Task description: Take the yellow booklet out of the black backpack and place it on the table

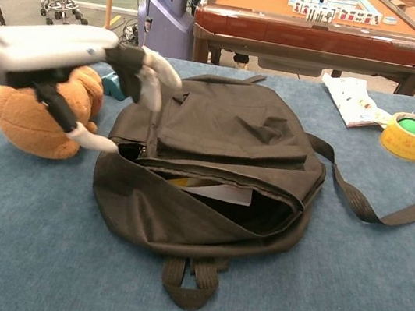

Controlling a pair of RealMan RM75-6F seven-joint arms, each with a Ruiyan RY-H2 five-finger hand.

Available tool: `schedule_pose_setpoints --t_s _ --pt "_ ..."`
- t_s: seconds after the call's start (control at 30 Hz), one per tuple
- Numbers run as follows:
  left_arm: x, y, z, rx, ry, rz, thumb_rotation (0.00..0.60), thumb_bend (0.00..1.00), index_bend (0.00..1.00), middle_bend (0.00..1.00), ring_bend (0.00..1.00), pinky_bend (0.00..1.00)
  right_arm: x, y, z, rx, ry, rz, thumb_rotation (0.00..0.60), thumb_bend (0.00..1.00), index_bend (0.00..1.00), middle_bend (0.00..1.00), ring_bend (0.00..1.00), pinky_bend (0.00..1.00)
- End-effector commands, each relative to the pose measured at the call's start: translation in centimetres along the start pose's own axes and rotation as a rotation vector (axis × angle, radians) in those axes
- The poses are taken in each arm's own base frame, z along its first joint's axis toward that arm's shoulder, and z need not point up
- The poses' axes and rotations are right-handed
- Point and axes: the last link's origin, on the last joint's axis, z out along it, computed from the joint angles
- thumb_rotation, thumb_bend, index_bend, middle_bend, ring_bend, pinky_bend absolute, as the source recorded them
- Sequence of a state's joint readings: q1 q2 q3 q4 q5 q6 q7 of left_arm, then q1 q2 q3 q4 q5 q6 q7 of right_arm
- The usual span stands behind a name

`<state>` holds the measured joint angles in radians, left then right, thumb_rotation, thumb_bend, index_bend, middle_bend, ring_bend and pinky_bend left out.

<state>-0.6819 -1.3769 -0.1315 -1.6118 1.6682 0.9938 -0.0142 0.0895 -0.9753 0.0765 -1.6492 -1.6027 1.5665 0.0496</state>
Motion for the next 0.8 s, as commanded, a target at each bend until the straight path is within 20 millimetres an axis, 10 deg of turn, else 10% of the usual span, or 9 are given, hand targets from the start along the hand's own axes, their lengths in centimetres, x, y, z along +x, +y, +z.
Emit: schedule_pose_setpoints --t_s 0.03,0.6,0.8 --pt "-1.0 1.0 2.0 -0.017 -0.026 0.021 0.6 0.21 0.19 0.31 0.32 0.29 0.0 0.0 0.0 0.0 -0.001 -0.001 0.6 0.38 0.46 0.41 0.39 0.48" --pt "-3.6 3.3 7.5 0.006 -0.078 0.025 0.6 0.21 0.23 0.31 0.32 0.28 0.2 0.9 -0.3 -0.024 0.005 0.003 0.6 0.38 0.46 0.41 0.39 0.48" --pt "-3.6 2.7 9.9 0.036 -0.067 0.109 0.6 0.34 0.41 0.36 0.36 0.28 0.2 1.0 -0.4 -0.018 0.008 0.01 0.6 0.38 0.46 0.41 0.39 0.48"
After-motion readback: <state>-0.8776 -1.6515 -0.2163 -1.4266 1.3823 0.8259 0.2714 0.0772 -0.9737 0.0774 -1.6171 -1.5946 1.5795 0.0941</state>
